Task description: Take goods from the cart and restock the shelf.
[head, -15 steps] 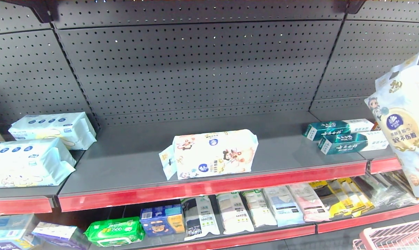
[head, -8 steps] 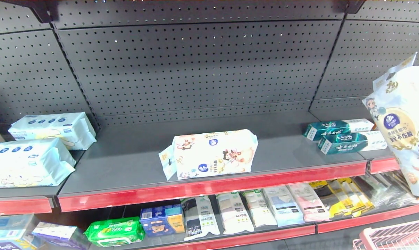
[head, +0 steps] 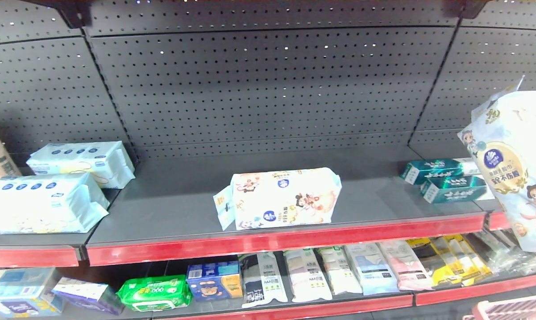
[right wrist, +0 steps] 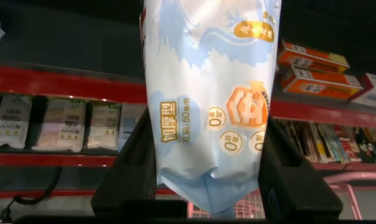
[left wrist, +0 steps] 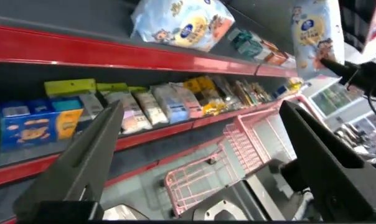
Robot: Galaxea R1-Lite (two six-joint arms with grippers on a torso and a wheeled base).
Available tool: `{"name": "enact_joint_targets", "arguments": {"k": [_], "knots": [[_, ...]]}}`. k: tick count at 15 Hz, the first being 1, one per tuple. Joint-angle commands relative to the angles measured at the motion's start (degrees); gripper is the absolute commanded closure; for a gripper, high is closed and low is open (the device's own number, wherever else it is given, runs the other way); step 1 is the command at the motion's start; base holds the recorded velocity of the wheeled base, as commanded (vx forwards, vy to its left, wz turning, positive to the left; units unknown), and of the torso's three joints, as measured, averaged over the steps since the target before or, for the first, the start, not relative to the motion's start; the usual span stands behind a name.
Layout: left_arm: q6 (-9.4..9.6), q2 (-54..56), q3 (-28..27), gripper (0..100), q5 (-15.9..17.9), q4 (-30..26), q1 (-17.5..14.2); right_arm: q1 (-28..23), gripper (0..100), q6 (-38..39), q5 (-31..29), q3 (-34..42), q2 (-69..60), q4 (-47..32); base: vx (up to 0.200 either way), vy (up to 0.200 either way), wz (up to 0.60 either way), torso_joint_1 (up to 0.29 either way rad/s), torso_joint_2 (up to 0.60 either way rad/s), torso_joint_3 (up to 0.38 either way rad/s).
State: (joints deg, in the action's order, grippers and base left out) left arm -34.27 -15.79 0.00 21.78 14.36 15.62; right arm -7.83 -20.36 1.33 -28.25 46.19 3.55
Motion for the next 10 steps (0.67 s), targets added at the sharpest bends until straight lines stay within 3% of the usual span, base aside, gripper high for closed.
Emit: {"name": "enact_joint_targets", "arguments": {"k": [1, 4, 9, 10], "knots": [[0.96, 3.0, 0.0, 0, -0.1, -1.3, 2.0, 0.0, 100, 0.0, 0.1, -0.2, 0.8, 0.0, 0.0, 0.0, 0.6, 0.002, -0.01, 0.012], [1.22, 6.0, 0.0, 0, 0.0, -4.4, 2.1, 0.0, 100, -0.4, 0.1, -1.0, 0.8, 0.0, 0.0, 0.0, 0.6, 0.004, 0.01, -0.002], [1.57, 6.8, 0.0, 0, 0.0, -5.1, 2.0, -0.6, 100, -0.6, -1.8, -3.7, 2.1, -0.2, 0.0, 0.0, 0.0, 0.0, 0.0, 0.0], [1.75, 6.1, -0.1, 0, 0.4, -5.0, 0.6, -2.5, 100, -0.6, -1.7, -4.8, 4.3, -0.1, 0.0, 0.0, 0.0, 0.0, 0.0, 0.0]]}}
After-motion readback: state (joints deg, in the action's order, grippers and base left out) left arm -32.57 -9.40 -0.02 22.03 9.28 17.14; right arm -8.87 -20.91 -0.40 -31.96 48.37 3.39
